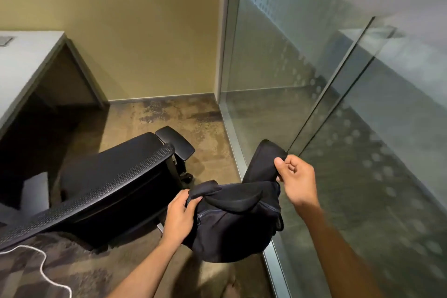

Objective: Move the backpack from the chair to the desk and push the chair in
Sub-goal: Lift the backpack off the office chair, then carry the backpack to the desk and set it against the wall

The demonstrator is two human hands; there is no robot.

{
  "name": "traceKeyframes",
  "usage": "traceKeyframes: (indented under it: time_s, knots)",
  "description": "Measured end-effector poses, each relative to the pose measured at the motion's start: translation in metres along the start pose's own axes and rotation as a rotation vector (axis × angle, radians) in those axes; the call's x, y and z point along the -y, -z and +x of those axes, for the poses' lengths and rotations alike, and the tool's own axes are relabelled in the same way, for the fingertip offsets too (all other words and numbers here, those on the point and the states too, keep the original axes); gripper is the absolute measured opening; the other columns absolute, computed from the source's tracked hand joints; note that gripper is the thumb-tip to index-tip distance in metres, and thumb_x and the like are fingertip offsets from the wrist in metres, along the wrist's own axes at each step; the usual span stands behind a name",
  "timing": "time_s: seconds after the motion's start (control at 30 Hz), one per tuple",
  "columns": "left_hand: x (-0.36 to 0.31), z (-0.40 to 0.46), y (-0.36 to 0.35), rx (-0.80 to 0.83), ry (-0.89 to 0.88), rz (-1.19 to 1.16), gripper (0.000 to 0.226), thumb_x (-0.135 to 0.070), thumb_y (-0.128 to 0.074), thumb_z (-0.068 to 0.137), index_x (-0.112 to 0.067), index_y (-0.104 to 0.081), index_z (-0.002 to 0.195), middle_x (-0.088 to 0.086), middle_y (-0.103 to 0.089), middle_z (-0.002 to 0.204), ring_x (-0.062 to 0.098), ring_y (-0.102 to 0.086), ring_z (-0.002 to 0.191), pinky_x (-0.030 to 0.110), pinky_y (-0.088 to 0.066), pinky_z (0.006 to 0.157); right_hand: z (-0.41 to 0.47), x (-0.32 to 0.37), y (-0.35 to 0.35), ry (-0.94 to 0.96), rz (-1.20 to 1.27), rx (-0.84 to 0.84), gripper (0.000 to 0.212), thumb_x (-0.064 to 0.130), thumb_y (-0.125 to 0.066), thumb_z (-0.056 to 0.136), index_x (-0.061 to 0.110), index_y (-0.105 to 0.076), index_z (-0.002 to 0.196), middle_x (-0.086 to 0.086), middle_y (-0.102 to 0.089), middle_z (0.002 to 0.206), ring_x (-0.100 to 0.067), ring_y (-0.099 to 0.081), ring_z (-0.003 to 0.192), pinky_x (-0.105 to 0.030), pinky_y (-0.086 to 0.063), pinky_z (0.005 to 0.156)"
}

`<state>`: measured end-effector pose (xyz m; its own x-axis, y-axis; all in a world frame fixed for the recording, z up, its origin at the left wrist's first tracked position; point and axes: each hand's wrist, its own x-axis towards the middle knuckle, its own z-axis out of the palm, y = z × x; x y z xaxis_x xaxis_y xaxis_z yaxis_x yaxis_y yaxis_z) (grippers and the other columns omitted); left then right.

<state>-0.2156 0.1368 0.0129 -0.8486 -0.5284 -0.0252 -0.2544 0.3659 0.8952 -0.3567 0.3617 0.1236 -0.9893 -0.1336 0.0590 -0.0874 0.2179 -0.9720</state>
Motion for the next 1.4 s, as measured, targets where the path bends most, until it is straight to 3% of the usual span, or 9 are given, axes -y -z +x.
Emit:
traceKeyframes:
  time_s: [0.37, 0.47, 0.53, 0.63, 0.8, 0.93, 1.1, 1.17, 1.4]
  knots:
    - [-0.096, 0.068, -0.053, -0.162, -0.152, 0.033, 0.047, -0.017, -0.062, 0.093, -0.022, -0.027, 0.063, -0.007, -0.031, 0.058, 0.007, -0.038, 0.056, 0.022, -0.029, 0.054, 0.085, -0.017, 0.045, 0.007, 0.144, -0.083, 0.044, 0.017, -0.063, 0.093, 0.015, -0.034, 0.06, -0.003, -0.029, 0.055, -0.014, -0.027, 0.055, -0.03, -0.022, 0.05]
    - [-0.123, 0.096, -0.051, -0.232, -0.188, -0.004, 0.047, -0.018, -0.061, 0.094, -0.022, -0.026, 0.062, -0.008, -0.029, 0.057, 0.007, -0.034, 0.054, 0.022, -0.028, 0.053, 0.112, -0.017, 0.038, 0.081, 0.199, -0.109, 0.041, 0.02, -0.053, 0.098, 0.003, -0.038, 0.064, -0.003, -0.031, 0.061, -0.005, -0.027, 0.055, -0.021, -0.024, 0.048]
    - [-0.141, 0.117, -0.047, -0.275, -0.2, -0.021, 0.046, -0.019, -0.059, 0.095, -0.02, -0.026, 0.062, -0.007, -0.027, 0.057, 0.008, -0.034, 0.053, 0.021, -0.028, 0.053, 0.126, -0.025, 0.031, 0.098, 0.219, -0.048, 0.038, 0.024, -0.045, 0.099, -0.003, -0.048, 0.072, 0.002, -0.043, 0.067, -0.001, -0.038, 0.06, -0.014, -0.035, 0.055]
    - [-0.163, 0.154, -0.04, -0.333, -0.21, -0.049, 0.048, -0.02, -0.059, 0.095, -0.019, -0.025, 0.061, -0.006, -0.025, 0.056, 0.007, -0.031, 0.051, 0.02, -0.027, 0.05, 0.149, -0.043, 0.022, 0.026, 0.207, 0.118, 0.013, 0.011, -0.049, 0.099, 0.011, -0.059, 0.106, 0.004, -0.065, 0.098, 0.005, -0.062, 0.085, -0.01, -0.047, 0.081]
    - [-0.177, 0.216, -0.035, -0.301, -0.209, -0.126, 0.045, -0.03, -0.058, 0.095, -0.012, -0.033, 0.062, -0.001, -0.033, 0.057, 0.007, -0.029, 0.053, 0.024, -0.022, 0.05, 0.217, -0.03, 0.001, 0.091, 0.16, 0.138, 0.023, -0.002, -0.056, 0.093, 0.02, -0.059, 0.097, 0.015, -0.071, 0.084, 0.002, -0.063, 0.08, -0.013, -0.049, 0.075]
    - [-0.176, 0.277, -0.027, -0.337, -0.157, -0.183, 0.046, -0.036, -0.057, 0.095, -0.003, -0.042, 0.067, 0.009, -0.039, 0.06, 0.012, -0.034, 0.057, 0.027, -0.027, 0.054, 0.274, -0.008, -0.034, 0.085, 0.177, 0.075, 0.019, 0.002, -0.055, 0.094, 0.02, -0.06, 0.094, 0.003, -0.069, 0.085, -0.003, -0.064, 0.075, -0.017, -0.051, 0.07]
    - [-0.16, 0.348, -0.013, -0.362, -0.068, -0.292, 0.054, -0.054, -0.054, 0.09, -0.001, -0.056, 0.085, 0.028, -0.059, 0.082, 0.035, -0.052, 0.068, 0.051, -0.044, 0.063, 0.343, 0.011, -0.083, 0.116, 0.116, 0.052, 0.011, 0.011, -0.058, 0.094, 0.021, -0.06, 0.092, 0.002, -0.065, 0.083, -0.003, -0.06, 0.072, -0.018, -0.049, 0.068]
    - [-0.158, 0.374, -0.01, -0.37, -0.052, -0.327, 0.055, -0.059, -0.052, 0.087, -0.005, -0.06, 0.09, 0.027, -0.063, 0.092, 0.028, -0.057, 0.073, 0.056, -0.049, 0.073, 0.37, 0.017, -0.1, 0.14, 0.076, 0.046, 0.008, 0.013, -0.058, 0.094, 0.02, -0.059, 0.091, 0.002, -0.063, 0.082, -0.002, -0.058, 0.071, -0.016, -0.047, 0.067]
    - [-0.154, 0.449, -0.005, -0.367, -0.023, -0.281, 0.028, -0.035, -0.057, 0.095, -0.011, -0.063, 0.083, 0.01, -0.066, 0.077, 0.014, -0.057, 0.068, 0.039, -0.045, 0.063, 0.45, 0.011, -0.145, 0.112, -0.033, 0.065, 0.008, 0.028, -0.057, 0.094, 0.021, -0.061, 0.097, -0.003, -0.067, 0.091, -0.02, -0.065, 0.088, -0.04, -0.054, 0.079]
